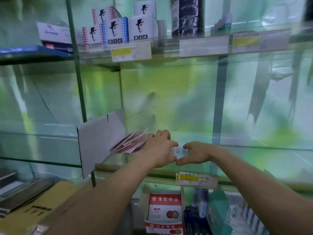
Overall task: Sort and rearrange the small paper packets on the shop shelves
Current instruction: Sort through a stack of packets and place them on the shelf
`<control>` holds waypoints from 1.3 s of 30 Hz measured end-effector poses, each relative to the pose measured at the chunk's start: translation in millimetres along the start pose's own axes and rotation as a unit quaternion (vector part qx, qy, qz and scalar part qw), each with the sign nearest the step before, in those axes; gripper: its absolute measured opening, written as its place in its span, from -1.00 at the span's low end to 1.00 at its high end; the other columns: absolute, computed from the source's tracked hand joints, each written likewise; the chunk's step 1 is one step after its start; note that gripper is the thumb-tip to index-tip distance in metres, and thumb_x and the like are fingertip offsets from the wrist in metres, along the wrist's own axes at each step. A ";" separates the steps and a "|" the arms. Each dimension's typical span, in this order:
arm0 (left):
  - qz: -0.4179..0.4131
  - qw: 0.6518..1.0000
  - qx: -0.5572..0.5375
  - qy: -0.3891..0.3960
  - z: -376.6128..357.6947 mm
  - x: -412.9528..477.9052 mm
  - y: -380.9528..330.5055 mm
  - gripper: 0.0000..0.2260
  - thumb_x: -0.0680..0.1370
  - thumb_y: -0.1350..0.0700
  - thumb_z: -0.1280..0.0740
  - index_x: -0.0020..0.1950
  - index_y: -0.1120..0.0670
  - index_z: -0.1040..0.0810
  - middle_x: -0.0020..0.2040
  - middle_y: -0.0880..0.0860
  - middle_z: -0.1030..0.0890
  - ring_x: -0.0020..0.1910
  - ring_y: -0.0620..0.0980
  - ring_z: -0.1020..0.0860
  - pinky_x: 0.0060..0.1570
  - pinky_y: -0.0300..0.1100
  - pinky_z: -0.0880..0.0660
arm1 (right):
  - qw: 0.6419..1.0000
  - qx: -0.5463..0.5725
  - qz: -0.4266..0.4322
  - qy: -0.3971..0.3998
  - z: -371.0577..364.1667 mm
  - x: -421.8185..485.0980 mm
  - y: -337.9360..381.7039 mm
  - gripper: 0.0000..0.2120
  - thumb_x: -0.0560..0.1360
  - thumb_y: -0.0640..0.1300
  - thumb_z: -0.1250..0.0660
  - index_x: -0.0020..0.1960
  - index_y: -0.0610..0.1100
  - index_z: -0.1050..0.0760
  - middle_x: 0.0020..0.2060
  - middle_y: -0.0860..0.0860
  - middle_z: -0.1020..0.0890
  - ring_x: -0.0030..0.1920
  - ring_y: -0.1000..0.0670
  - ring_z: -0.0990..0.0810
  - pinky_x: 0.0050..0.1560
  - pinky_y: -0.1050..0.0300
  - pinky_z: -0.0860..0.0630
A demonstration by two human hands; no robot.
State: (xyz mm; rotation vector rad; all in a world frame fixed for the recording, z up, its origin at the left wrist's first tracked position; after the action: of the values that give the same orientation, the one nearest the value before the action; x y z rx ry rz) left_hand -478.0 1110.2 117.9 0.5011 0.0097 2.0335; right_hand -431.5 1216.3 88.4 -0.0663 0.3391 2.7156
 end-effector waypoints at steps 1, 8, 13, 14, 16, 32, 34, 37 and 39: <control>-0.008 1.000 0.013 -0.018 1.1 0.3 1.0 -0.63 0.54 -0.14 -0.25 0.34 -0.14 -0.46 0.22 0.04 -0.38 0.25 0.07 -0.31 0.17 -0.03 -0.24 | 1.000 -0.008 -0.005 -0.010 0.7 1.7 -0.2 -0.18 0.42 0.28 -0.33 0.49 -0.15 -0.19 0.44 -0.08 -0.31 0.36 -0.11 -0.38 0.37 -0.02 -0.33; 0.054 0.987 -0.124 -0.086 15.6 0.2 38.7 -0.71 0.59 0.01 -0.19 -0.29 0.03 -0.55 -0.29 0.03 -0.58 -0.14 0.14 -0.53 -0.14 -0.10 -0.37 | 0.989 -0.129 0.006 -0.076 6.3 6.5 9.4 -0.61 0.56 0.05 -0.18 0.27 -0.13 -0.48 0.20 -0.09 -0.55 0.14 -0.13 -0.55 0.19 -0.04 -0.49; 0.087 0.982 -0.146 -0.081 22.5 1.6 49.6 -0.78 0.59 0.13 -0.19 0.15 0.02 -0.58 0.06 0.04 -0.65 -0.06 0.07 -0.56 0.02 -0.05 -0.52 | 0.985 -0.032 0.011 -0.171 30.6 5.7 0.4 -0.69 0.61 -0.05 -0.14 0.06 -0.18 -0.61 -0.11 -0.10 -0.65 -0.12 -0.10 -0.60 -0.04 0.03 -0.56; 0.088 0.982 -0.156 -0.062 20.8 1.7 49.5 -0.79 0.59 0.14 -0.21 0.16 0.01 -0.56 0.07 0.03 -0.64 -0.06 0.05 -0.56 0.03 -0.04 -0.53 | 0.978 0.011 0.006 -0.208 41.9 2.3 -3.6 -0.69 0.61 -0.06 -0.16 -0.04 -0.22 -0.60 -0.25 -0.09 -0.63 -0.23 -0.10 -0.58 -0.16 0.08 -0.53; 0.092 0.980 -0.176 -0.031 19.6 2.7 50.4 -0.77 0.55 0.18 -0.23 0.18 0.00 -0.52 0.09 0.05 -0.62 -0.02 0.07 -0.56 0.04 -0.05 -0.52 | 0.950 0.123 -0.003 -0.288 64.1 -6.1 -13.2 -0.67 0.58 -0.10 -0.23 -0.23 -0.31 -0.52 -0.40 -0.16 -0.54 -0.30 -0.19 -0.57 -0.27 0.06 -0.48; 0.157 0.790 -0.593 -0.025 13.0 17.3 49.6 -0.68 0.44 0.21 -0.47 0.16 0.14 -0.51 0.01 0.06 -0.62 -0.14 -0.01 -0.63 -0.13 -0.16 -0.59 | 0.785 0.557 0.058 -0.265 73.0 -9.7 4.1 -0.87 0.55 -0.18 -0.33 -0.15 -0.22 -0.52 -0.26 -0.09 -0.60 -0.45 0.10 -0.58 -0.39 0.30 -0.57; 0.181 0.758 -0.626 -0.036 12.5 16.9 51.6 -0.75 0.47 0.25 -0.43 0.13 0.17 -0.55 -0.03 0.08 -0.64 -0.21 -0.04 -0.62 -0.23 -0.22 -0.58 | 0.765 0.592 0.054 -0.248 70.8 -6.8 4.2 -0.80 0.59 -0.12 -0.26 -0.06 -0.26 -0.54 -0.21 -0.11 -0.63 -0.32 0.01 -0.63 -0.34 0.22 -0.59; 0.258 0.629 -0.729 -0.073 3.4 12.7 67.3 -0.76 0.48 0.30 -0.40 0.13 0.20 -0.54 -0.05 0.16 -0.66 -0.09 0.14 -0.64 -0.05 0.04 -0.59 | 0.782 0.580 -0.028 -0.228 55.7 -1.4 -10.5 -0.75 0.61 -0.14 -0.13 0.06 -0.28 -0.51 -0.23 -0.12 -0.62 -0.28 -0.05 -0.60 -0.33 0.15 -0.56; 0.287 0.602 -0.741 -0.080 -1.1 11.4 78.2 -0.79 0.49 0.29 -0.39 0.12 0.19 -0.54 -0.11 0.15 -0.65 -0.11 0.14 -0.63 -0.14 0.07 -0.59 | 0.883 0.429 -0.080 -0.172 33.3 6.8 -13.1 -0.81 0.57 -0.27 -0.18 0.07 -0.33 -0.50 -0.26 -0.17 -0.59 -0.36 -0.05 -0.56 -0.37 0.16 -0.51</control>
State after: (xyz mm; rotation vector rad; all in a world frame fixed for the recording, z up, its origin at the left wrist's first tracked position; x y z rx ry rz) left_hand -548.7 1081.0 137.5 -0.4916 -1.9984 1.7649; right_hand -432.5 1238.8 117.1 0.5958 1.3048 2.1234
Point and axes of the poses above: each hand's wrist, its own x-axis towards the middle knuckle, its own z-axis out of the back of the hand, y = z × x, the point moved 7 cm from there along x, towards the middle knuckle
